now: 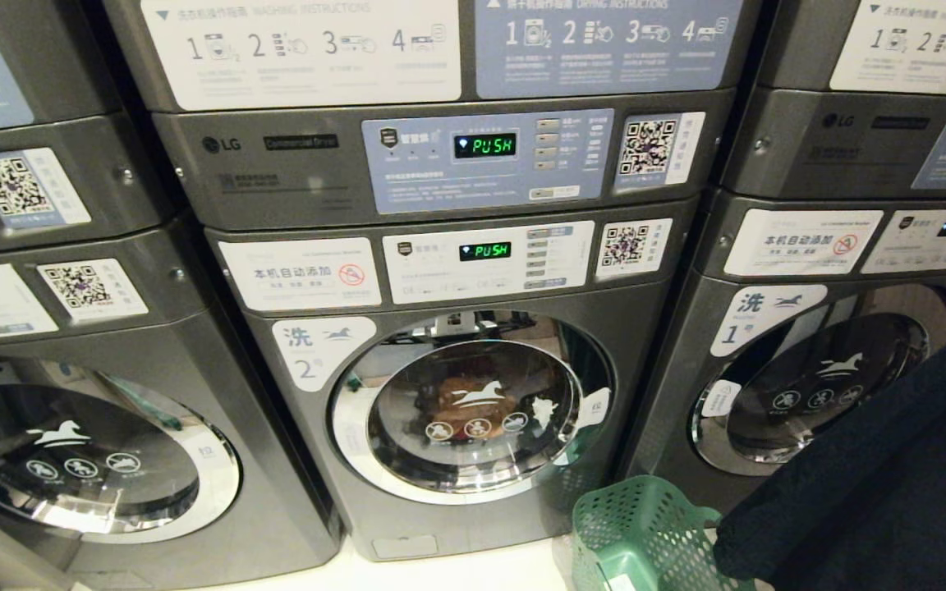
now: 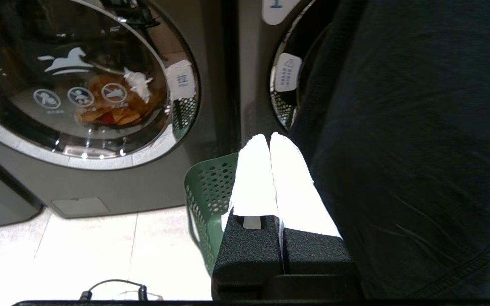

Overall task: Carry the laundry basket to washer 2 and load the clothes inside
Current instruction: Press the washing machine switch

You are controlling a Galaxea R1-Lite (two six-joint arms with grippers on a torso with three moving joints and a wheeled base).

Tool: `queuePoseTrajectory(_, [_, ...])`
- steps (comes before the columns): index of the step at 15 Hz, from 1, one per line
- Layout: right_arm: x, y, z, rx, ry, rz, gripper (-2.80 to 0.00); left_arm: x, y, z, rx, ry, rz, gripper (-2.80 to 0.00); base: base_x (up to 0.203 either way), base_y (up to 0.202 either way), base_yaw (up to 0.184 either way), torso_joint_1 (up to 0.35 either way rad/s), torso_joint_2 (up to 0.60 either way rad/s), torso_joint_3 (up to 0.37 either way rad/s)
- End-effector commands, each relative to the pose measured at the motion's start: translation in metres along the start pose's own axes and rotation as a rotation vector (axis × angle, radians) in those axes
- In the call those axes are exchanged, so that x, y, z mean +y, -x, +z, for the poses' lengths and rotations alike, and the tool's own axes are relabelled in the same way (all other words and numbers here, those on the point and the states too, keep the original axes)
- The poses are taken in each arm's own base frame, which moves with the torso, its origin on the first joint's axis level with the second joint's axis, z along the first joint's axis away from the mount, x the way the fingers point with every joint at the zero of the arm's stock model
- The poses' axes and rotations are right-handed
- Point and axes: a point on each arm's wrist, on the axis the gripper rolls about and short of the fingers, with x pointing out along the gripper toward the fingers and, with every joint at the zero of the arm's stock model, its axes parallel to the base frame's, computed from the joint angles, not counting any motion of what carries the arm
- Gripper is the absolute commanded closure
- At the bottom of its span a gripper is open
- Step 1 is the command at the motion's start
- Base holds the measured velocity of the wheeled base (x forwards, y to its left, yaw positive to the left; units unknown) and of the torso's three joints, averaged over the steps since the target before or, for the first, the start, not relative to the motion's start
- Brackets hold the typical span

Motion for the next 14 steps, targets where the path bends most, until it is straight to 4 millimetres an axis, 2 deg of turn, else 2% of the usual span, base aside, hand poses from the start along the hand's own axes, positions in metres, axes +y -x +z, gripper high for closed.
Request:
queuePoseTrajectory(1, [0.0000, -0.0002, -0.0007, 0.005, 0.000, 0.000, 0.00, 0.0000, -0.0001, 0.0001, 0.001, 0.000, 0.001, 0.00, 0.000, 0.192, -0.002, 0.004, 0.01, 0.005])
queuePoseTrajectory(14, [-0.0001, -0.0001, -0.0005, 0.004, 0.002, -0.005, 0.00, 0.0000, -0.0001, 0.0001, 0.001, -0.002, -0.001, 0.00, 0.000, 0.195, -0.002, 0.003, 0.00, 0.001])
